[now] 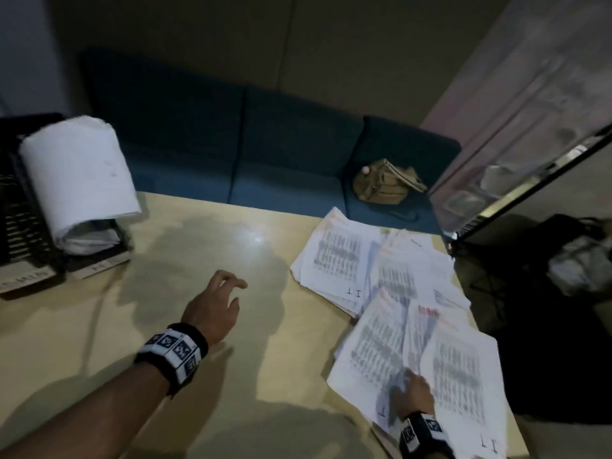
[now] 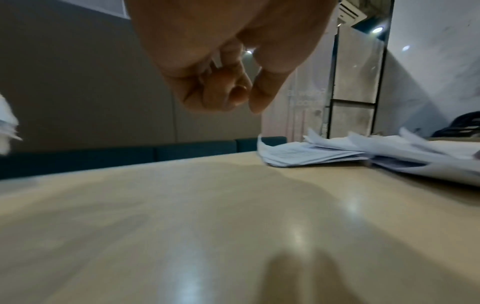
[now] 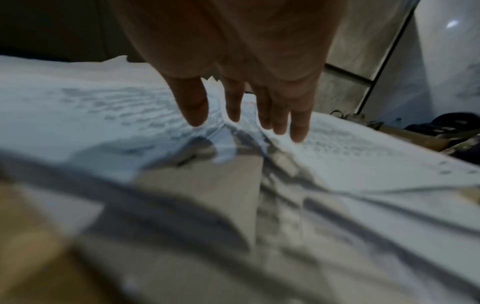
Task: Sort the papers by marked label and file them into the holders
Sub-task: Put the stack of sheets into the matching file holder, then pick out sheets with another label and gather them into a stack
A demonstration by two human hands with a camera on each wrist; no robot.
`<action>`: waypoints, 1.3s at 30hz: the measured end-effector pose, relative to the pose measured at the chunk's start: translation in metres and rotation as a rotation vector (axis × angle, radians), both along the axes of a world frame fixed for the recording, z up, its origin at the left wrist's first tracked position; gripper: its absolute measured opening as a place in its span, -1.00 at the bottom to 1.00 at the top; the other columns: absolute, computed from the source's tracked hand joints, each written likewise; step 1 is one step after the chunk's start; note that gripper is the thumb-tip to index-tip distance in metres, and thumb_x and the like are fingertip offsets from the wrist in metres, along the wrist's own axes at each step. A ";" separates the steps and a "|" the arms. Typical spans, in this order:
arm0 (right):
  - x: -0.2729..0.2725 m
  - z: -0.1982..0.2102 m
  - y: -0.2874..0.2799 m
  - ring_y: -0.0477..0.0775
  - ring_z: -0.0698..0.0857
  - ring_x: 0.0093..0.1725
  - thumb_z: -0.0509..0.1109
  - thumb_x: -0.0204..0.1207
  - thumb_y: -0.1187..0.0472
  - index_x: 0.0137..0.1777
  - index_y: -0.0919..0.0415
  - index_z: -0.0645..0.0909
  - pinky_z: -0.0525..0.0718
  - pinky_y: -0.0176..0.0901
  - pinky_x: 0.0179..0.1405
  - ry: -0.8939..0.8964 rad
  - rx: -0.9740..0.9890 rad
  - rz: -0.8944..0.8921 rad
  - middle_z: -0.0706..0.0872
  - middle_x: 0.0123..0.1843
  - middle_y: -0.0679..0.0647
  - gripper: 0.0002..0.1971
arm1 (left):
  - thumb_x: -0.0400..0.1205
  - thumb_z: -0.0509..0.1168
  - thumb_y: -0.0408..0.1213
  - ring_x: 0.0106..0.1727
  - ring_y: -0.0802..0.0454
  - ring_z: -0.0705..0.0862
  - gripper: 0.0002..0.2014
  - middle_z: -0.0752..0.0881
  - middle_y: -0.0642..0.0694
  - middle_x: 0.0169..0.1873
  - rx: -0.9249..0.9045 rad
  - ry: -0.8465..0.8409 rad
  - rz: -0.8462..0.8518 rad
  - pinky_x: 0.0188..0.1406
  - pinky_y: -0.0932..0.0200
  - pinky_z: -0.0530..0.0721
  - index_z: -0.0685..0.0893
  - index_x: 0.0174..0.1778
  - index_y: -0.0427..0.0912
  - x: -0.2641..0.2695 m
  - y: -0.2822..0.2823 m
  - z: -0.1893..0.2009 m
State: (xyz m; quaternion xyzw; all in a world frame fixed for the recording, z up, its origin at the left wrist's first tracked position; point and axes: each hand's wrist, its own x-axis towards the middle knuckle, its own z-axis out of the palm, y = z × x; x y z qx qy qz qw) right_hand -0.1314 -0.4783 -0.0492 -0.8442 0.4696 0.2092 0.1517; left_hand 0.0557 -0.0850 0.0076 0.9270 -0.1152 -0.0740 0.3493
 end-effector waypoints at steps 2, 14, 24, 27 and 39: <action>-0.011 -0.010 0.016 0.23 0.20 0.63 0.11 0.60 -0.15 0.65 0.04 0.13 0.31 0.04 0.55 0.019 0.075 0.189 0.12 0.69 0.20 -0.36 | 0.61 0.27 -0.32 -0.41 0.24 0.51 -0.79 0.55 0.15 0.12 -0.044 0.068 -0.079 -0.16 0.23 0.52 0.63 0.06 0.09 -0.020 -0.037 -0.008; -0.038 0.016 -0.038 0.16 0.26 0.61 0.40 0.51 0.08 0.51 0.04 0.39 0.27 0.06 0.57 -0.403 0.005 0.073 0.26 0.64 0.14 -0.45 | 0.60 0.29 -0.37 -0.02 0.08 0.65 -0.74 0.67 -0.03 0.11 -0.108 0.425 -0.245 0.07 0.28 0.64 0.63 0.19 -0.03 -0.107 -0.218 -0.028; -0.032 0.024 -0.073 0.19 0.60 0.30 0.42 0.49 0.39 0.60 0.14 0.18 0.57 -0.07 0.22 -0.579 0.437 -0.120 0.60 0.34 0.09 -0.28 | 0.54 0.44 -0.27 0.32 -0.16 0.61 -0.21 0.52 -0.16 0.44 -0.161 0.624 -0.024 0.17 0.16 0.56 0.13 0.61 -0.16 -0.122 -0.283 -0.034; -0.030 0.034 -0.072 0.16 0.62 0.28 0.42 0.53 0.24 0.42 0.12 0.43 0.61 0.05 0.26 -0.566 0.557 -0.071 0.60 0.16 -0.08 -0.53 | 0.60 0.35 -0.27 0.16 -0.09 0.66 -0.56 0.66 -0.08 0.21 -0.159 0.547 0.001 0.12 0.10 0.63 0.45 0.40 -0.14 -0.127 -0.289 -0.029; -0.025 0.019 -0.085 0.12 0.72 -0.05 0.37 0.57 0.12 0.26 0.17 0.51 0.63 -0.15 -0.08 -0.555 0.440 -0.159 0.75 0.03 0.10 -0.70 | 0.68 0.19 -0.01 -0.05 -0.17 0.69 -0.70 0.73 -0.16 0.00 -0.318 0.435 0.350 -0.03 0.00 0.62 0.58 0.24 -0.07 -0.100 -0.194 -0.025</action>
